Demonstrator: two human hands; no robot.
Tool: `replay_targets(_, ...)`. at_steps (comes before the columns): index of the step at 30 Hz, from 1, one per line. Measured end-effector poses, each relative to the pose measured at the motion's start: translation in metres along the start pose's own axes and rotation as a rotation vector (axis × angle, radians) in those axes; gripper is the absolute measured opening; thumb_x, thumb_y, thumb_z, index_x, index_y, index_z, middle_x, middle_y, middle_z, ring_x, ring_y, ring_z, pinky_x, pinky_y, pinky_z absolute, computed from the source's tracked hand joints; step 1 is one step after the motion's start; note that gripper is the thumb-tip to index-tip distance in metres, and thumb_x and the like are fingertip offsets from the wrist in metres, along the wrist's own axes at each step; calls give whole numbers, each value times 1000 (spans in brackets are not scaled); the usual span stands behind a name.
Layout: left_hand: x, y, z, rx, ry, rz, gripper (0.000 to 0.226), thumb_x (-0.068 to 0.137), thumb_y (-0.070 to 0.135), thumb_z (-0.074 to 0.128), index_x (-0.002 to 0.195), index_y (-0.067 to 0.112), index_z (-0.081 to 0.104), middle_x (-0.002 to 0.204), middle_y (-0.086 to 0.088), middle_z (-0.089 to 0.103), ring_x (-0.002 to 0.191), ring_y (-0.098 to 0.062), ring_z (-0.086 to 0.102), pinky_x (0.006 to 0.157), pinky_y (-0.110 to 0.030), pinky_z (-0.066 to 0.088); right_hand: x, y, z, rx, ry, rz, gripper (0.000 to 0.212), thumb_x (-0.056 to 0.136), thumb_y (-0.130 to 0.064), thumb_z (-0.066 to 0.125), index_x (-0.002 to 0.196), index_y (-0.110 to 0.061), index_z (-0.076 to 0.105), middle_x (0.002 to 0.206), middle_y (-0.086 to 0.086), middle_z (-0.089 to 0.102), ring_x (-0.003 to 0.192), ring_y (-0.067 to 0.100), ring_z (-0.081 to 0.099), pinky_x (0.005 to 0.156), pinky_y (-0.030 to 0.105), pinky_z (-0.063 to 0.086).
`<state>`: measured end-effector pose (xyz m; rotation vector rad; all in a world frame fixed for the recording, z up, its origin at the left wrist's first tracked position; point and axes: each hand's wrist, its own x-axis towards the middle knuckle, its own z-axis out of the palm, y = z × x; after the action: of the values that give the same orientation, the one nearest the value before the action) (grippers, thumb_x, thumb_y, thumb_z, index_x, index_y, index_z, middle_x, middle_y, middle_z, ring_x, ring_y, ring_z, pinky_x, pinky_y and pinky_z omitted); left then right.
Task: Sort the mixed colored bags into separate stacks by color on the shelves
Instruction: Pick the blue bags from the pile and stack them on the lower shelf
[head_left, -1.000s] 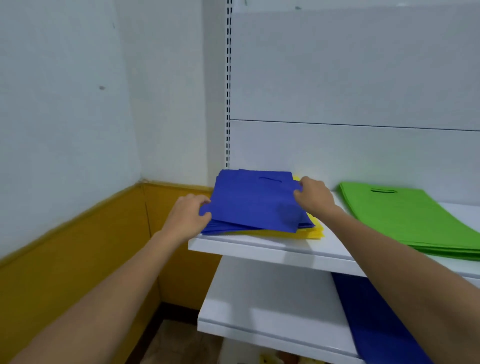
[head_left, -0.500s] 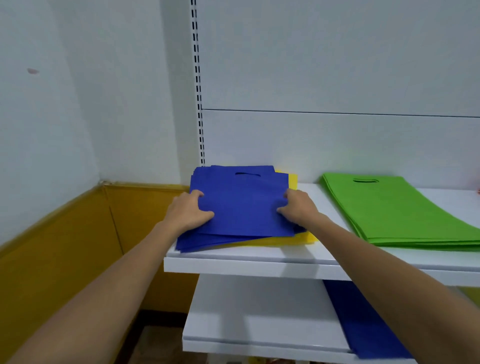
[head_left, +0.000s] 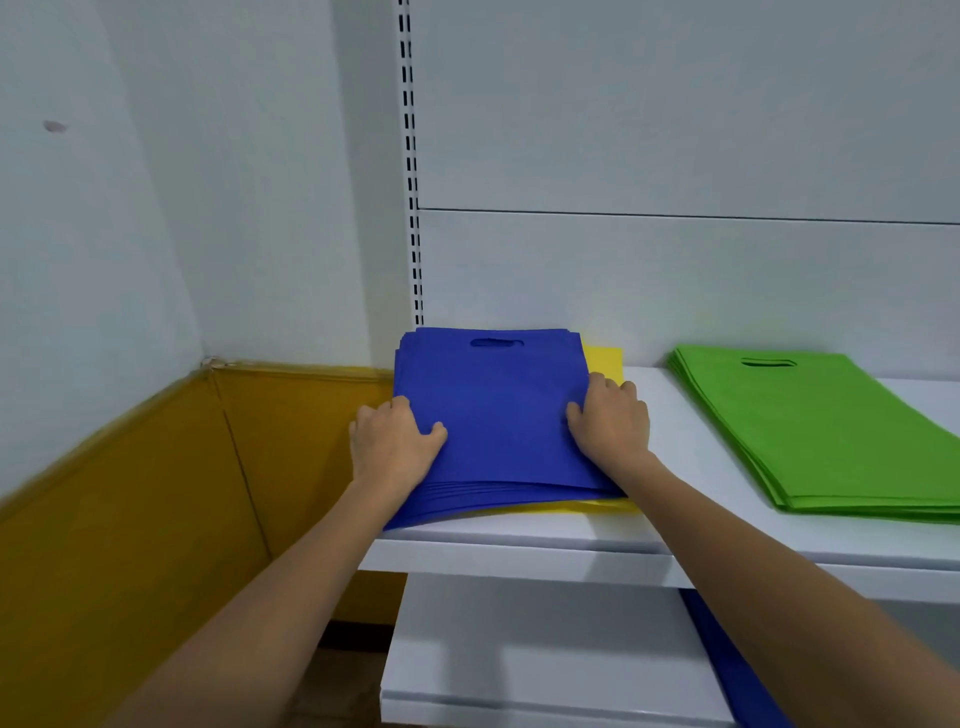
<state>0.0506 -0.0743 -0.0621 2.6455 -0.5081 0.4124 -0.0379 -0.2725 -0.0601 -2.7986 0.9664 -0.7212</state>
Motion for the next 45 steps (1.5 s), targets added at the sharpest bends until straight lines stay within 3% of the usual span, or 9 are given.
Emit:
replay_targets(9,-2,2,3,115,-5,75,46,99,41,30,132,12,42,121,-9,57,110,-26,50,91,-34,41,-2,0,-2,-51,49,-38,19,94,-18,43,102,-2,51,99,16,60,97,32,50,73,35,35)
replay_targets(13,-2,1,1,164,4,127,44,100,38,24,129,11,43,112,-8,62,103,-25,54,86,-33,43,-4,-2,-2,-34,70,-46,16,91,-9,41,103,-2,49,98,17,58,94,33,50,67,32,30)
replay_targets(18,-5,0,-1,133,35,166,40,102,31,21,129,11,44,106,-9,63,96,-24,55,76,-31,41,-2,-2,1,-79,74,-29,16,91,-12,40,103,-3,46,97,15,60,98,32,47,69,33,29)
replay_targets(23,-1,1,1,48,-54,116,36,100,21,33,134,11,38,116,-12,59,105,-27,52,86,-34,43,-5,-1,-1,-35,71,-51,3,91,-11,40,91,-8,41,95,16,60,94,32,48,66,32,30)
replay_targets(27,15,0,-8,-128,-189,12,39,93,17,52,129,7,43,127,-14,53,116,-30,49,93,-35,42,-4,-2,-1,-6,63,-49,16,91,-9,41,102,-1,49,100,17,59,99,32,48,67,32,31)
replay_targets(30,24,-1,-20,-277,-226,-96,54,82,16,69,129,6,46,132,-13,50,122,-28,47,94,-30,40,-4,-2,-1,32,53,-19,17,90,-11,42,101,0,49,99,17,60,99,33,49,67,31,31)
replay_targets(36,24,1,-17,-481,-95,-283,62,69,15,81,123,7,52,134,-16,40,120,-28,45,95,-31,42,-3,-1,-1,85,48,57,23,90,-17,44,105,0,47,105,18,57,98,34,51,72,34,34)
replay_targets(41,27,0,-16,-589,45,-325,55,79,18,73,126,4,49,134,-17,43,114,-28,50,79,-26,40,-4,-3,0,66,32,180,27,91,-21,42,108,0,46,107,14,56,96,33,58,67,30,34)
replay_targets(45,30,-2,-20,-601,-7,-334,56,81,17,71,129,5,44,129,-15,51,115,-29,51,78,-29,41,-3,1,-2,69,5,128,18,92,-20,43,92,-3,49,97,13,56,90,32,57,66,30,34)
